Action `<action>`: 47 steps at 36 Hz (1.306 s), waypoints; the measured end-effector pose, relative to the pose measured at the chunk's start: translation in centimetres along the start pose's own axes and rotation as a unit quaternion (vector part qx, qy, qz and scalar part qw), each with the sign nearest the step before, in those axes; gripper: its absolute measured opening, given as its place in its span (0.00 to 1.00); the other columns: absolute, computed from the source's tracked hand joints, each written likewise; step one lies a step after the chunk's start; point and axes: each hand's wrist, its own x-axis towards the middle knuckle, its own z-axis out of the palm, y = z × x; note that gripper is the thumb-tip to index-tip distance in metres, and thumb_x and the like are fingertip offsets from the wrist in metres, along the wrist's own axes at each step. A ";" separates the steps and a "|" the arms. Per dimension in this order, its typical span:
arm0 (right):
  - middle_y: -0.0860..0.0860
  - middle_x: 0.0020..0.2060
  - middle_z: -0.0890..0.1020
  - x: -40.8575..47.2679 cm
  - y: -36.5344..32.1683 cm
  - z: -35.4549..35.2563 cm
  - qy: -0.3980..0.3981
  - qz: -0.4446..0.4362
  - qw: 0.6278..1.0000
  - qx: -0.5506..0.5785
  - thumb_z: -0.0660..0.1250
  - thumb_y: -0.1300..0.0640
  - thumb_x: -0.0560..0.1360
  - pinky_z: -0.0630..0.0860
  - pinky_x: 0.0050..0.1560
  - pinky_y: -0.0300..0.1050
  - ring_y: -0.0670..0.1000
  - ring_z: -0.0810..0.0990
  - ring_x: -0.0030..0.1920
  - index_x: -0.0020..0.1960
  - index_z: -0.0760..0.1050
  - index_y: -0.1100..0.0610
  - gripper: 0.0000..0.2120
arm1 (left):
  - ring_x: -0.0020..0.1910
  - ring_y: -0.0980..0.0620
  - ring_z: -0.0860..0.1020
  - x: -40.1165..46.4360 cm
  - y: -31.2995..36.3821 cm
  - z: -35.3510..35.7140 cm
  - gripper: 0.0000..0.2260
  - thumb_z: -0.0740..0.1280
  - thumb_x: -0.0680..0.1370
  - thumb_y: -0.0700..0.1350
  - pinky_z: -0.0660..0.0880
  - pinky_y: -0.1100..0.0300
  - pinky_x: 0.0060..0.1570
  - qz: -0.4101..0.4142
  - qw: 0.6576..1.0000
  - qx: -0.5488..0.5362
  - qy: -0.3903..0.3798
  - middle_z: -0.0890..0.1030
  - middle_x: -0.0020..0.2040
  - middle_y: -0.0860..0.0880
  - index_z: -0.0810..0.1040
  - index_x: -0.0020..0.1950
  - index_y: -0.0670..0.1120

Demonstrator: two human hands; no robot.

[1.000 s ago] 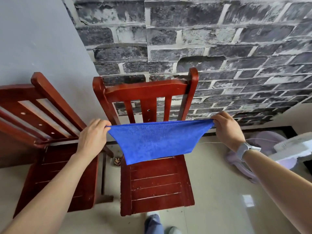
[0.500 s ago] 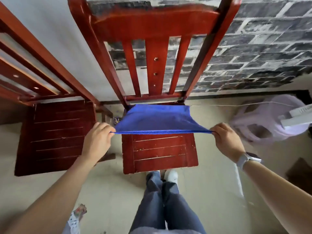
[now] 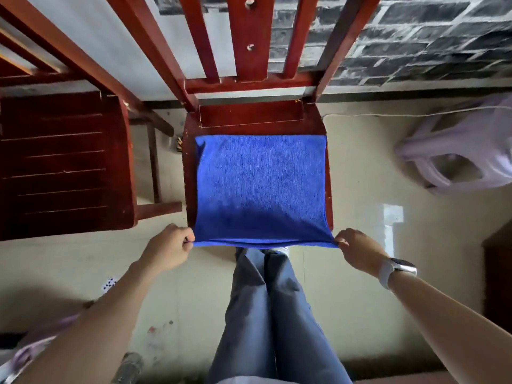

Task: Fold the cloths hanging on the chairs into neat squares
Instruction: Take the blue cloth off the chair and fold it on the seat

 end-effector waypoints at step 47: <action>0.56 0.47 0.80 -1.7 -2.5 -9.1 0.219 -0.052 0.969 0.103 0.55 0.69 0.74 0.66 0.40 0.45 0.61 0.77 0.45 0.53 0.73 0.57 0.14 | 0.29 0.44 0.78 -1.8 2.4 -7.7 0.04 0.64 0.73 0.41 0.62 0.63 0.30 0.108 0.962 -0.024 0.248 0.80 0.32 0.49 0.73 0.44 0.51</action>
